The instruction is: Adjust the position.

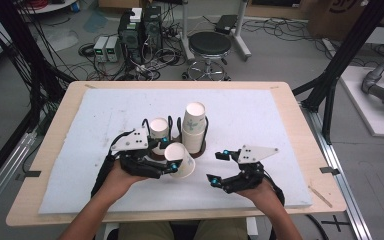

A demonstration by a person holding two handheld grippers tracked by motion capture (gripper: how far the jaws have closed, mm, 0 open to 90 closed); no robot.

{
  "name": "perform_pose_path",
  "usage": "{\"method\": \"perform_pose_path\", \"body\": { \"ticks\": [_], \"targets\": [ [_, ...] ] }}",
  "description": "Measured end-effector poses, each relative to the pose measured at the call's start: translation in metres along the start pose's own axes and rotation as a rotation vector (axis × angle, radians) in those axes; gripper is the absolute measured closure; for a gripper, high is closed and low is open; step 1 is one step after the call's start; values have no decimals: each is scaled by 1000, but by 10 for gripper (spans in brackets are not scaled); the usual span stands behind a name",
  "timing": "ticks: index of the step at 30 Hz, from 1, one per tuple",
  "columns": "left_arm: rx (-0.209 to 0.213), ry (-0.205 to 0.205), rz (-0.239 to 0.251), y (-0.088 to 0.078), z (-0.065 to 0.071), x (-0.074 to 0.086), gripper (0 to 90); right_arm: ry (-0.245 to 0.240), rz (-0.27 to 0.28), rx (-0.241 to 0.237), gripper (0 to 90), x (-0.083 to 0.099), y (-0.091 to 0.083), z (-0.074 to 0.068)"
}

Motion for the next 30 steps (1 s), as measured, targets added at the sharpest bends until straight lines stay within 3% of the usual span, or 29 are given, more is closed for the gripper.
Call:
{"method": "perform_pose_path", "body": {
  "ticks": [12,30],
  "targets": [
    [49,5,-23,17,9,3,375,-37,-17,-100,213,-6,22,-18],
    [106,-1,-14,31,16,4,375,-45,-6,-177,220,-6,37,-29]
  ]
}}
Point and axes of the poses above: each handheld gripper's, and its own axes: y roughly forward along the jaws, x roughly out of its underside, z roughly to its right, the point moved 8 cm from there along y, roughly forward along the jaws, and after that the axes turned 9 degrees about x, right-handed, at the moved point
